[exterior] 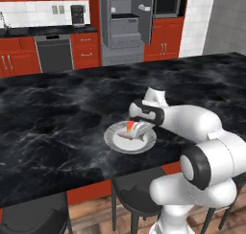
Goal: Take the cheese, fish, and lime from the fridge and place them on the plate on the dining counter to create an appetizer plate.
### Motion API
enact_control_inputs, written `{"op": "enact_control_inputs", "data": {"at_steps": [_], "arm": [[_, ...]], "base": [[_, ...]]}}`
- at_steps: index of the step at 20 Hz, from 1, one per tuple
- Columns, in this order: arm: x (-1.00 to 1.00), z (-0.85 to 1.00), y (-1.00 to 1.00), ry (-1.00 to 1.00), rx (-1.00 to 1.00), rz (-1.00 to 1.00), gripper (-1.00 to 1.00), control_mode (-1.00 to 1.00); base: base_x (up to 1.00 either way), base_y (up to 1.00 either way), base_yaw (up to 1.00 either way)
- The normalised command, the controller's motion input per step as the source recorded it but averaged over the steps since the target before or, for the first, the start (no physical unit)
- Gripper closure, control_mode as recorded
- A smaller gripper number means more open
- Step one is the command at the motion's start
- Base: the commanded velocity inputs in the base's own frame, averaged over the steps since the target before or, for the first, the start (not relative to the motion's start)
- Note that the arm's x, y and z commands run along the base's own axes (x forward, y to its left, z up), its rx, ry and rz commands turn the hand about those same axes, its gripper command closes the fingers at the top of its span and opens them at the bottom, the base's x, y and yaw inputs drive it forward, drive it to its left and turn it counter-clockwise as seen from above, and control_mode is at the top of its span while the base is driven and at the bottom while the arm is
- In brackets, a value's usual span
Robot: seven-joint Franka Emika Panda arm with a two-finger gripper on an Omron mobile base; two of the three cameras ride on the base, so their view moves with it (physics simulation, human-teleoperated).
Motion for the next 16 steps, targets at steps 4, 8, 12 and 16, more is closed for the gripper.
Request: {"op": "enact_control_inputs", "data": {"at_steps": [4, 8, 12, 16], "arm": [[0.83, -0.65, 0.18, 0.09, 0.00, 0.06, 1.00, -1.00], [0.89, -0.58, 0.17, 0.08, 0.00, 0.06, 1.00, -1.00], [0.68, -0.29, 0.10, 0.07, 0.00, 0.05, -1.00, -1.00], [-0.28, 0.25, 0.00, 0.01, 0.00, 0.01, -1.00, -1.00]], "base": [[0.00, 0.00, 0.00], [0.00, 0.00, 0.00], [0.00, 0.00, 0.00], [0.00, 0.00, 0.00]]}}
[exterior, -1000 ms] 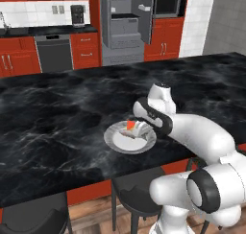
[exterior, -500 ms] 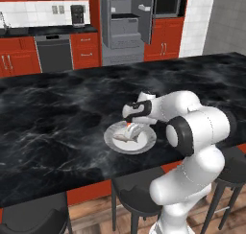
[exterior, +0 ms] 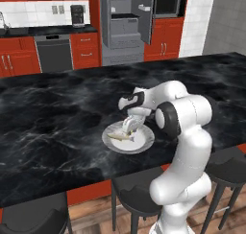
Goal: Take the cheese, fish, and lime from the fridge and place them on the plate on the dining counter to create an appetizer plate.
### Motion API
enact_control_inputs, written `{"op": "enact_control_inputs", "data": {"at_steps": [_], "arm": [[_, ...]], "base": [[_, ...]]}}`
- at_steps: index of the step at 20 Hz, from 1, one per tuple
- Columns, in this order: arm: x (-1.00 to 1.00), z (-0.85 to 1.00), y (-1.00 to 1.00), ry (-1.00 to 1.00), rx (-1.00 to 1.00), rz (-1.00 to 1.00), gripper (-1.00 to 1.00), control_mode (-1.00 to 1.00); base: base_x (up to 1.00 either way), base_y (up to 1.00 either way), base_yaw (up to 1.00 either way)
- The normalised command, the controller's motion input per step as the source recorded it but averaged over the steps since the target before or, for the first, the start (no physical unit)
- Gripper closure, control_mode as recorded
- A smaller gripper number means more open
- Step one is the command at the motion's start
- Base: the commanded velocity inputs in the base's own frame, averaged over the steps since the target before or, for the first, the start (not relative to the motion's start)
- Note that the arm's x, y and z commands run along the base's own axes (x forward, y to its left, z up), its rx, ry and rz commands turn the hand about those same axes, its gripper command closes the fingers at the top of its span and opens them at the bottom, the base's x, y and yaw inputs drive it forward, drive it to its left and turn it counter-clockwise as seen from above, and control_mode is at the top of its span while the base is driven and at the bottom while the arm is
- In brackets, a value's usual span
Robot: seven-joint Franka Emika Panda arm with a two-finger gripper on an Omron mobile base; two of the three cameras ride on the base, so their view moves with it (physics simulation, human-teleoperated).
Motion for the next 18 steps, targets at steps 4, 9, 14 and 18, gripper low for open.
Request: {"op": "enact_control_inputs", "data": {"at_steps": [4, 9, 14, 18], "arm": [[-0.86, 0.76, -0.06, -0.02, 0.00, 0.00, -1.00, -1.00], [-1.00, 0.65, -0.23, -0.14, 0.00, 0.00, -1.00, -1.00], [-1.00, 0.51, -0.26, -0.21, 0.00, -0.04, -1.00, -1.00], [-1.00, 0.54, -0.10, -0.19, 0.00, -0.07, -1.00, -1.00]], "base": [[0.00, 0.00, 0.00], [0.00, 0.00, 0.00], [0.00, 0.00, 0.00], [0.00, 0.00, 0.00]]}}
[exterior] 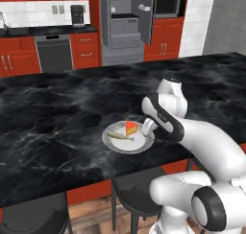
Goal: Take the cheese, fish, and lime from the fridge and place them on the plate on the dining counter to create an appetizer plate.
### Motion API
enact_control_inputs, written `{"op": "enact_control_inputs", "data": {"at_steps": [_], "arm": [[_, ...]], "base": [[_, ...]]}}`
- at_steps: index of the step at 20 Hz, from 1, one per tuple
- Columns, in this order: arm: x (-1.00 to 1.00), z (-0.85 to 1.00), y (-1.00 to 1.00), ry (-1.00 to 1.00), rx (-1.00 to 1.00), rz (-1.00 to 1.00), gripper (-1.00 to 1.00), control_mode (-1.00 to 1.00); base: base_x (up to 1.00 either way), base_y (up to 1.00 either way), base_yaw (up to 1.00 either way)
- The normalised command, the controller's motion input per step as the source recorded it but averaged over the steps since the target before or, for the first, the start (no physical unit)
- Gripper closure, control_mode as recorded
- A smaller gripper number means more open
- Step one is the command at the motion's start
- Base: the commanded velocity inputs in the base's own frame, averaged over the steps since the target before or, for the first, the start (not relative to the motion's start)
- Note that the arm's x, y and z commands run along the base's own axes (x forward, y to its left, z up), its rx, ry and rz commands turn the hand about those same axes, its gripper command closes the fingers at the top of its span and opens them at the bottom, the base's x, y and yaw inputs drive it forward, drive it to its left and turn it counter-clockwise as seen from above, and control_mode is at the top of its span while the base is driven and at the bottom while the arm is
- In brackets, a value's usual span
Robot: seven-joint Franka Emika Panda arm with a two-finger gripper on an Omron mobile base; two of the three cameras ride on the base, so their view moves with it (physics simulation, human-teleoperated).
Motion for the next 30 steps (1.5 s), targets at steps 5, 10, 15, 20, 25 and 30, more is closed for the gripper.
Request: {"op": "enact_control_inputs", "data": {"at_steps": [5, 10, 15, 20, 25, 30], "arm": [[-0.99, 0.59, 0.00, -0.11, 0.00, -0.10, -1.00, -1.00], [-0.53, 0.19, 0.01, 0.00, 0.00, -0.08, -1.00, 1.00], [0.00, 0.00, 0.00, 0.00, 0.00, 0.00, -1.00, 1.00], [0.00, 0.00, 0.00, 0.00, 0.00, 0.00, -1.00, 1.00], [0.00, 0.00, 0.00, 0.00, 0.00, 0.00, -1.00, 1.00], [0.00, 0.00, 0.00, 0.00, 0.00, 0.00, -1.00, 1.00]], "base": [[0.00, 0.00, 0.00], [-0.39, 0.00, -0.05], [-1.00, 0.00, -0.15], [-1.00, 0.37, -0.17], [-0.27, 1.00, -0.02], [0.00, 1.00, 0.00]]}}
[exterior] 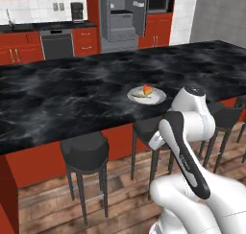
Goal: Take the cheese, fish, and lime from the fridge and place them on the plate on the dining counter to create an appetizer plate.
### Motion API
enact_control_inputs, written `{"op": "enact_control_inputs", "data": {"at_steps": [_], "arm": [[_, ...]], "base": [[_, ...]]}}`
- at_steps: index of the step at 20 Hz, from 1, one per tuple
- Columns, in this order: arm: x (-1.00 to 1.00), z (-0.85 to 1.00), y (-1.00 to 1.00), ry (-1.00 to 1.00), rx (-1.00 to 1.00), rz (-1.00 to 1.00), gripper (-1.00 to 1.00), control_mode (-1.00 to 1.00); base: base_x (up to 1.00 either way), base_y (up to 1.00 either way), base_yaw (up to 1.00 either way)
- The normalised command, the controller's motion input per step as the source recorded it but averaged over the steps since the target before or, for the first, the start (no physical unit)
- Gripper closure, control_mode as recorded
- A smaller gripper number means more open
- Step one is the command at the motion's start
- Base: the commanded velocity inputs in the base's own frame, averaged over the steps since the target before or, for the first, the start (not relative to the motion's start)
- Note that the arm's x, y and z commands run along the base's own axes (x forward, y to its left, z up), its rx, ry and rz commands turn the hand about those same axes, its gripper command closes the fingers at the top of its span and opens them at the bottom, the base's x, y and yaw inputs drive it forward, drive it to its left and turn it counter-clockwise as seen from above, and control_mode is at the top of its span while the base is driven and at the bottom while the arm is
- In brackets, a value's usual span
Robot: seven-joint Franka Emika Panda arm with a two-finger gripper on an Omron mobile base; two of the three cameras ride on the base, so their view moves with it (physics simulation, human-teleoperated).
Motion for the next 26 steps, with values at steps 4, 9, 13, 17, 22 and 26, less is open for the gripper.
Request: {"op": "enact_control_inputs", "data": {"at_steps": [4, 9, 13, 17, 22, 26], "arm": [[0.00, 0.00, 0.00, 0.00, 0.00, 0.00, -1.00, 1.00], [0.00, 0.00, 0.00, 0.00, 0.00, 0.00, -1.00, 1.00], [0.00, 0.00, 0.00, 0.00, 0.00, 0.00, -1.00, 1.00], [0.00, 0.00, 0.00, 0.00, 0.00, 0.00, -1.00, 1.00], [0.00, 0.00, 0.00, 0.00, 0.00, 0.00, -1.00, 1.00], [0.00, 0.00, 0.00, 0.00, 0.00, 0.00, -1.00, 1.00]], "base": [[0.00, 1.00, 0.00], [0.00, 1.00, 0.00], [0.00, 1.00, 0.00], [0.00, 1.00, 0.00], [0.00, 1.00, 0.00], [0.00, 1.00, 0.02]]}}
